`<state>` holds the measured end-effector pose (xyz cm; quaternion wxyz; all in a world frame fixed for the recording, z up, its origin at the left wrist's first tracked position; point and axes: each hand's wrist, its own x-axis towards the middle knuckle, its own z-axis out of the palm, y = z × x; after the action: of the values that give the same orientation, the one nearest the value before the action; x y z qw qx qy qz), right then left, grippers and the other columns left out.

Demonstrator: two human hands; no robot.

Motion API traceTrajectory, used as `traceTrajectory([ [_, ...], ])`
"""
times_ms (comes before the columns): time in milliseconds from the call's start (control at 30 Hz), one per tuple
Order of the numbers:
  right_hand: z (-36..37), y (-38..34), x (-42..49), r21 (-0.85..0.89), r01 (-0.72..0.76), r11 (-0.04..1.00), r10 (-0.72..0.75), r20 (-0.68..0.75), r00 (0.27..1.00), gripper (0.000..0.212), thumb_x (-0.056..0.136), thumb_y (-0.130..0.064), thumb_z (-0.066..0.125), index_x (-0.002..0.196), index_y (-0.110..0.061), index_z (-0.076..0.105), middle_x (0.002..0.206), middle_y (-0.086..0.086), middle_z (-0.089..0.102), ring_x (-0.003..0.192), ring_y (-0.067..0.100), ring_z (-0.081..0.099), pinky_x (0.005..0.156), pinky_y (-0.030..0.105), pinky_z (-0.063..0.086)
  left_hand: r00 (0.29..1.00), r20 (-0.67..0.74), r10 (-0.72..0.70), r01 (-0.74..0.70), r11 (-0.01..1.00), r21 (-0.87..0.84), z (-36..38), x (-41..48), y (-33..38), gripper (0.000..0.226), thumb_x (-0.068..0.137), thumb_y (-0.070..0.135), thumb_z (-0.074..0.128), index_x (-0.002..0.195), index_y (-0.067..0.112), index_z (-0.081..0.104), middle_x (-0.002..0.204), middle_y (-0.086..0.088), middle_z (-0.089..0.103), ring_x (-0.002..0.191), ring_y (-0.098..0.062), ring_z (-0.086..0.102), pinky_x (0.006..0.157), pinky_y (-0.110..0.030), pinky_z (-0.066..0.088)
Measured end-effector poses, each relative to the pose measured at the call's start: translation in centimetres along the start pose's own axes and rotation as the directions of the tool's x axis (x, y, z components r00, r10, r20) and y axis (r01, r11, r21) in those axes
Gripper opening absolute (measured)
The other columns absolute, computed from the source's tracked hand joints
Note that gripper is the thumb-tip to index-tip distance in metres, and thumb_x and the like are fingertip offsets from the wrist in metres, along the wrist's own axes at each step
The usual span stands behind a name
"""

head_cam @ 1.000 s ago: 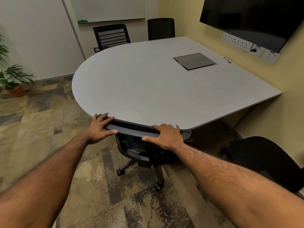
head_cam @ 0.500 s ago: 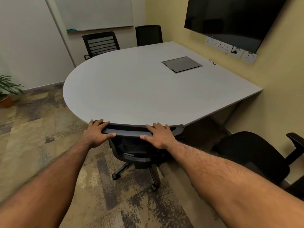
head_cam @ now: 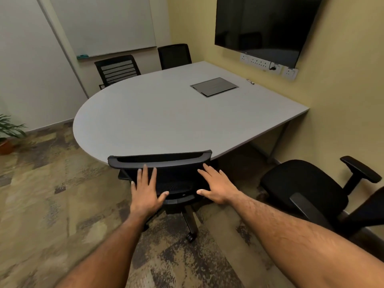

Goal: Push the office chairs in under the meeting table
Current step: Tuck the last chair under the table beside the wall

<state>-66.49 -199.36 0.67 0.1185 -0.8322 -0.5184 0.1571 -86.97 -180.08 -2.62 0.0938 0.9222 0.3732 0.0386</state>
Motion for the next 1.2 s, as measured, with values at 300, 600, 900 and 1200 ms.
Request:
traceTrajectory([
  [300,2.9,15.2,-15.9,0.036,-0.353,0.935,0.35,0.065,0.934,0.084,0.094,-0.053,0.056,0.159,-0.026,0.012,0.169,-0.001,0.006,0.155,0.016,0.002,0.125,0.042,0.006,0.964,0.204,0.169,-0.169,0.985,-0.015,6.0,-6.2,11.6,0.084,0.094,0.067,0.045,0.16,0.024,0.015,0.169,-0.003,0.005,0.156,-0.023,0.0,0.125,-0.046,0.017],
  [600,-2.9,28.7,-26.7,0.079,-0.395,0.915,0.399,-0.037,0.916,0.081,0.095,-0.052,0.056,0.159,-0.024,0.016,0.168,0.0,0.011,0.155,0.017,0.004,0.125,0.041,0.006,0.926,0.213,0.312,-0.294,0.949,-0.113,8.2,-8.1,30.9,0.069,0.094,0.052,0.058,0.153,0.022,0.037,0.158,-0.002,0.037,0.146,-0.02,0.035,0.117,-0.037,0.035],
  [900,-13.1,40.4,-32.8,0.096,-0.393,0.915,0.404,-0.27,0.874,0.071,0.094,-0.045,0.061,0.153,-0.018,0.034,0.162,0.003,0.03,0.153,0.017,0.017,0.123,0.034,0.016,0.866,0.193,0.462,-0.427,0.882,-0.199,10.3,-10.3,48.4,0.058,0.091,0.051,0.059,0.143,0.028,0.048,0.144,0.005,0.051,0.132,-0.017,0.049,0.108,-0.034,0.043],
  [1200,-18.9,48.5,-35.2,0.069,-0.53,0.845,0.519,-0.343,0.783,0.062,0.093,-0.048,0.062,0.144,-0.018,0.044,0.151,0.005,0.044,0.145,0.022,0.034,0.118,0.038,0.026,0.779,0.202,0.593,-0.526,0.794,-0.305,11.2,-5.5,60.2,0.059,0.092,0.052,0.061,0.145,0.03,0.045,0.148,0.006,0.048,0.137,-0.016,0.044,0.113,-0.037,0.04],
])
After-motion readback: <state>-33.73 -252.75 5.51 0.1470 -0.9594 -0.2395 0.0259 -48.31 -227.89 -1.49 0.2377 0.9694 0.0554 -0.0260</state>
